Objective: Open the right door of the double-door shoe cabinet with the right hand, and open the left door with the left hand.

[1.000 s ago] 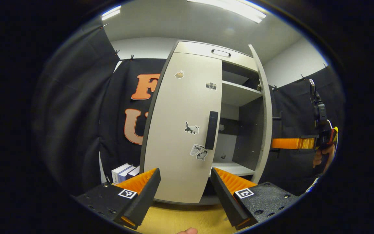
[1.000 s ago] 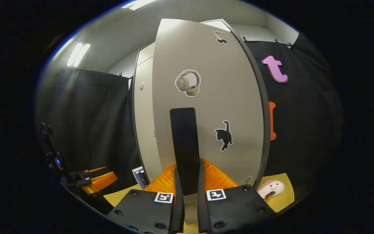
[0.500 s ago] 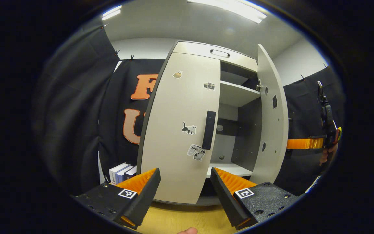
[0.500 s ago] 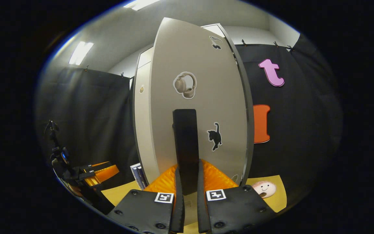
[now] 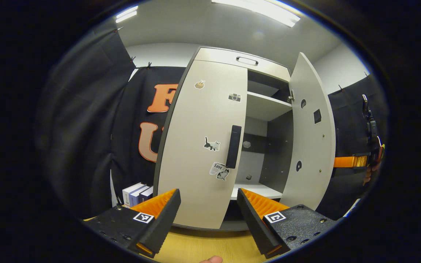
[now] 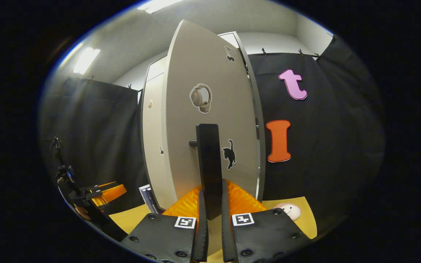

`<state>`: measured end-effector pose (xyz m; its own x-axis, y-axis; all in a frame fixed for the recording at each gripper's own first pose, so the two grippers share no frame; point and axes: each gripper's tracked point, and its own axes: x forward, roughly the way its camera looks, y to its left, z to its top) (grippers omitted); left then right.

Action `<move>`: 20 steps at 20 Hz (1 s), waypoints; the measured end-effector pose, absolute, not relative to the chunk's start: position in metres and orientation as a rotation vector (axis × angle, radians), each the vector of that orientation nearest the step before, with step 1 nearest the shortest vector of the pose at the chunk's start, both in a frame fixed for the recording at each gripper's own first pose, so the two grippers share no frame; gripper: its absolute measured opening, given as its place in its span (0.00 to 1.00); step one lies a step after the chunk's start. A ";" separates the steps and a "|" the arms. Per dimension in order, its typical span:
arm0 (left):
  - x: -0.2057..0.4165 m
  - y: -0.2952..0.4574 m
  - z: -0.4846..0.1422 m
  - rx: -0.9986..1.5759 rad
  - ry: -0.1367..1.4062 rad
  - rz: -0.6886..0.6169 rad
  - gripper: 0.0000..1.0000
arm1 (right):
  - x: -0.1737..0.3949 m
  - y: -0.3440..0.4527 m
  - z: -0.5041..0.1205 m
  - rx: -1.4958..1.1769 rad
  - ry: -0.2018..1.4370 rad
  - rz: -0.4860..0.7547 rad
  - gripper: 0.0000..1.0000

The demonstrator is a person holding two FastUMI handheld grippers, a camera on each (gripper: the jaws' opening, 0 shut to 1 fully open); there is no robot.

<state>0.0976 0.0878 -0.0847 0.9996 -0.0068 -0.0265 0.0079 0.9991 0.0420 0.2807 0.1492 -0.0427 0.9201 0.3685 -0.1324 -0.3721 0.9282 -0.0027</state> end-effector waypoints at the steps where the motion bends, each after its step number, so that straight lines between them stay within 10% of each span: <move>1: 0.097 0.087 -0.084 0.043 0.025 -0.010 0.94 | 0.281 0.146 -0.042 -0.027 0.128 0.372 0.23; 20: 0.116 0.076 -0.069 -0.014 0.040 -0.057 0.94 | 0.284 0.093 -0.041 -0.041 0.092 0.188 0.15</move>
<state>0.1156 0.0761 -0.0688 0.9976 -0.0574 -0.0394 0.0568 0.9983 -0.0155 0.2844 0.0934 -0.0408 0.9782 0.1846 -0.0949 -0.1884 0.9816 -0.0318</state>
